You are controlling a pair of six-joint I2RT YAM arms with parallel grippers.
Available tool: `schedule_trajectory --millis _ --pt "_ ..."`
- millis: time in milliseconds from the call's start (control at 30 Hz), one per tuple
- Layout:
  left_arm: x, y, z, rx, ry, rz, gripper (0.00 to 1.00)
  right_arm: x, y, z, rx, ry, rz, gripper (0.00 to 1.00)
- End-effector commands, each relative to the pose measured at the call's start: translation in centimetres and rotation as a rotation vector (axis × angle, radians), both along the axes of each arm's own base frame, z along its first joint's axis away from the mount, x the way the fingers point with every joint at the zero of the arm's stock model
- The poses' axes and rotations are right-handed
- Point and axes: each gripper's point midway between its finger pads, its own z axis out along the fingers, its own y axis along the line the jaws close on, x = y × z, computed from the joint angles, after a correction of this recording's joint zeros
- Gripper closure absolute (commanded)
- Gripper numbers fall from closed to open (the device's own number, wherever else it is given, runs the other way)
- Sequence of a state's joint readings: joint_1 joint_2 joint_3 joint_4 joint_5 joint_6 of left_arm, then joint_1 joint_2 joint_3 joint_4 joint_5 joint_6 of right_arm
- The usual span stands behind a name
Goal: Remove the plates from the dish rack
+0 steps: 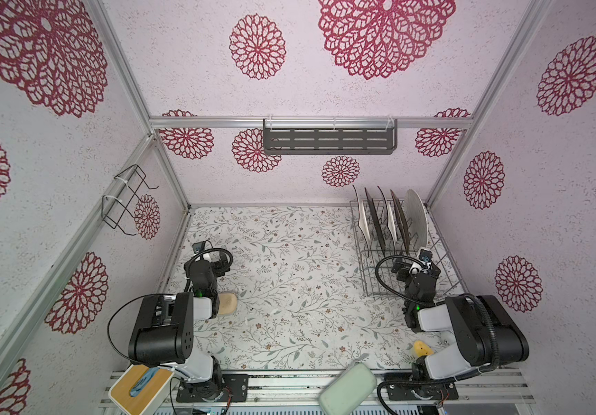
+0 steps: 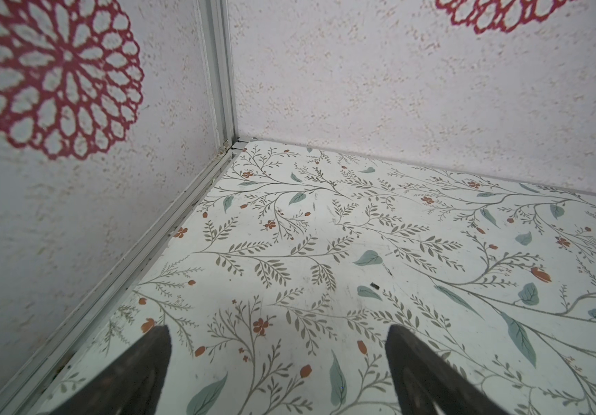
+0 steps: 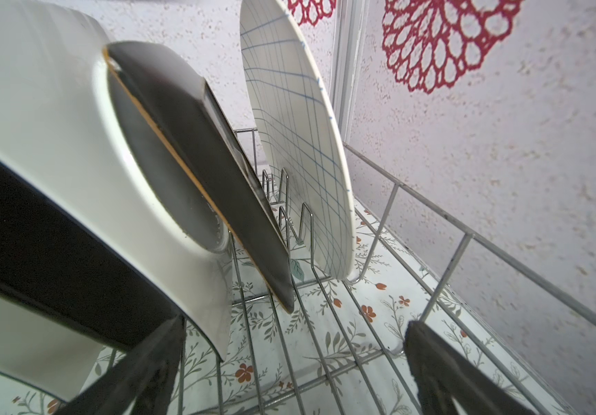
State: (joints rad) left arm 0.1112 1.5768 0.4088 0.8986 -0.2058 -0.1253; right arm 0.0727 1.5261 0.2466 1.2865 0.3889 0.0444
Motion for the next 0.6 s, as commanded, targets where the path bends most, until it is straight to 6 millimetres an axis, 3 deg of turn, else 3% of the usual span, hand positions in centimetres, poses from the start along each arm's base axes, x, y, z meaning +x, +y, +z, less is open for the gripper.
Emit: schedule_trajectory --millis 0,167,300,567 --pt "0.2 0.2 1.3 0.0 -0.036 -0.002 0.03 -0.9 -0.6 -1.5 -0.006 0.046 -0.02 0.01" --pt "-0.6 0.3 3.7 0.029 -0.056 0.053 0.03 -1.7 0.4 0.3 -0.02 0.01 0.042 0.01" --pt "-0.9 0.2 5.2 0.044 -0.046 0.075 0.03 -1.3 1.0 1.4 -0.031 0.029 0.083 0.01" --pt "-1.8 -1.7 7.6 0.018 -0.048 0.107 0.03 -1.1 2.2 4.8 -0.02 0.029 0.154 0.01"
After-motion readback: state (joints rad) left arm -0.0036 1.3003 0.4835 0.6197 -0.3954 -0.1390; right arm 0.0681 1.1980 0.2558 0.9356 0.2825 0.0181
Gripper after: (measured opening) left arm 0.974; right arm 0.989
